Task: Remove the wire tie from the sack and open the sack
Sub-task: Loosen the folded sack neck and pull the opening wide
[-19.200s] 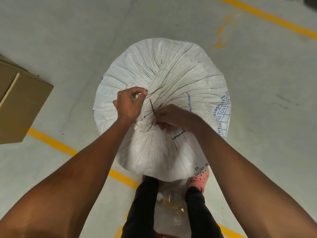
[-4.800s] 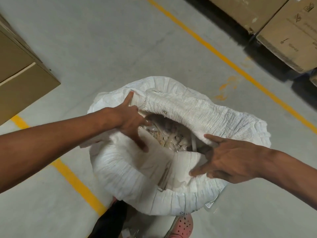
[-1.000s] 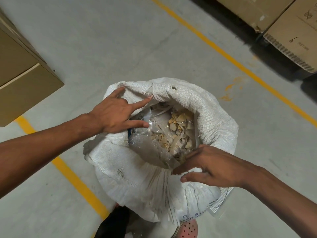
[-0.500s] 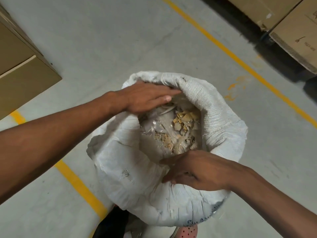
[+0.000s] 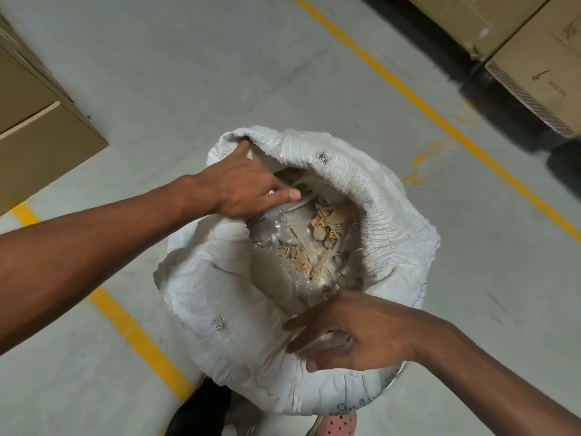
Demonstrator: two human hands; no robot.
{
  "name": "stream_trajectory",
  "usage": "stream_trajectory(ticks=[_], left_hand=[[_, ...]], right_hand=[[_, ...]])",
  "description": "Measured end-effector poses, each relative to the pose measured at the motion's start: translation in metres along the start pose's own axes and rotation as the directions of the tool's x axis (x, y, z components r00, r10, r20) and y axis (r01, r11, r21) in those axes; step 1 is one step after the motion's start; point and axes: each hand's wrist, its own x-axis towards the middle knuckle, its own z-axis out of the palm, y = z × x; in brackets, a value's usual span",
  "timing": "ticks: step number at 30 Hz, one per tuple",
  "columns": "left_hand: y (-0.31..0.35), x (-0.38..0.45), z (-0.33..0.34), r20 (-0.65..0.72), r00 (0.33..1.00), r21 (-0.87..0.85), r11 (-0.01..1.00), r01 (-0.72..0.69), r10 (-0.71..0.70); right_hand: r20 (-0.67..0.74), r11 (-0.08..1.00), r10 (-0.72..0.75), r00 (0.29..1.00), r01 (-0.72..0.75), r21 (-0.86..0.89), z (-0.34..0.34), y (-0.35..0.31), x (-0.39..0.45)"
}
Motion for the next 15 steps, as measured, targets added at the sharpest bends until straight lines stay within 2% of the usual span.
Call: stream_trajectory(ticks=[3,7,15], left_hand=[[-0.008,-0.011,0.004,0.082,0.996,0.148,0.988,-0.05,0.038],[-0.017,-0.026,0.007,0.19,0.981,0.251,0.964,-0.091,0.043],[0.005,-0.029,0.011,0.184,0.982,0.227,0.97,-0.087,0.045]], right_hand=[[-0.015,0.999,0.027,1.0,-0.027,-0.019,-0.01,0.0,-0.009],[-0.014,0.999,0.052,0.999,-0.052,0.006,-0.015,0.001,-0.017],[-0.099,0.999,0.033,0.995,-0.031,0.024,-0.008,0.002,-0.01]])
